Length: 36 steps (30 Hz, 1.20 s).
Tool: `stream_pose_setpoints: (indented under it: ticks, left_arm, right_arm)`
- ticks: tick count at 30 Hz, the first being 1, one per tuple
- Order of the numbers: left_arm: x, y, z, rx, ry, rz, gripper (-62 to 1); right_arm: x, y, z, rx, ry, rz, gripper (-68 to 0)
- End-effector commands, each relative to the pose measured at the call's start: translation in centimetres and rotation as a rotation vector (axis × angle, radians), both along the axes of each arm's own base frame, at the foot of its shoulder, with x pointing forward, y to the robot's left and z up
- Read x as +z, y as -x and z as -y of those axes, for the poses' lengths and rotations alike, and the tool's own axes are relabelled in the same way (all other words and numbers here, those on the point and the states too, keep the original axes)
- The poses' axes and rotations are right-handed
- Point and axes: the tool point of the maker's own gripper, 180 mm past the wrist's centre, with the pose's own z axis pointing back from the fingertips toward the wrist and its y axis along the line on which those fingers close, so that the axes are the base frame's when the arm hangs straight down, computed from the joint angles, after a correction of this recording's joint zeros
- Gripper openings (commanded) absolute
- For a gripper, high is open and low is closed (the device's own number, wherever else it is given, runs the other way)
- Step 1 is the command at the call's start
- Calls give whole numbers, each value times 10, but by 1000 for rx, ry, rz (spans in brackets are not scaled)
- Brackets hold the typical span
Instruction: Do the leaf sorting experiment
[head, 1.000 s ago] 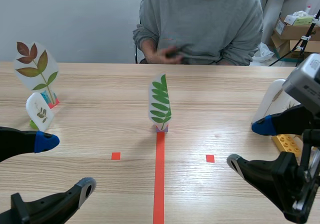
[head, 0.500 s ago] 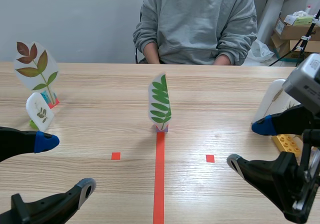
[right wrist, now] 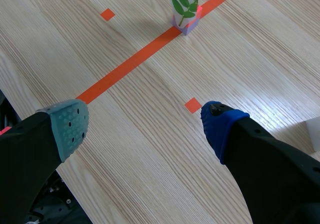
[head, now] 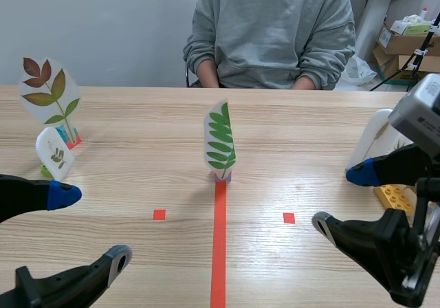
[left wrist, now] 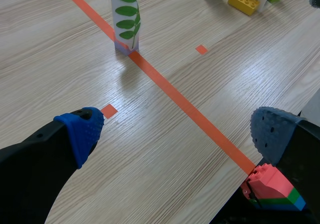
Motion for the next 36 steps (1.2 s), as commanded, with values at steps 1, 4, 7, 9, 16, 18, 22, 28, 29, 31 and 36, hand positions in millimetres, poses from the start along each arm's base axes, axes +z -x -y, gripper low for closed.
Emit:
stream_pose_setpoints:
  ticks: [1, 4, 7, 9, 16, 18, 22, 28, 29, 31, 36]
  left_arm:
    - [4, -2, 1, 6, 19, 13, 14]
    - [4, -2, 1, 6, 18, 13, 14]
    - [4, -2, 1, 6, 18, 13, 14]
    - [4, -2, 1, 6, 18, 13, 14]
    - [-4, -3, -2, -5, -33, -15, 14]
    - [-4, -6, -2, -11, -49, -14, 14]
    - [-1, -18, -2, -42, -99, 40, 14]
    - [-7, -48, -9, -73, -129, 99, 14]
    - [-10, -55, -10, -70, -129, 101, 14]
    - [-17, -69, -9, -75, -119, 100, 14]
    - [-46, -96, 4, -142, -113, 71, 14]
  right_arm:
    - [6, -5, 3, 2, 0, 26, -213]
    - [6, -5, 3, 2, 0, 26, -213]
    - [6, -5, 3, 2, 0, 26, -213]
    - [6, -5, 3, 2, 0, 26, -213]
    - [6, -5, 3, 2, 1, 26, -213]
    - [6, -5, 3, 2, 1, 26, -213]
    - [6, -5, 3, 2, 1, 26, -213]
    - [7, -5, 3, 1, 2, 27, -213]
    - [7, -5, 4, -1, 4, 28, -213]
    - [7, -6, 5, -3, 5, 30, -213]
    - [8, -7, 8, -11, 11, 35, -213]
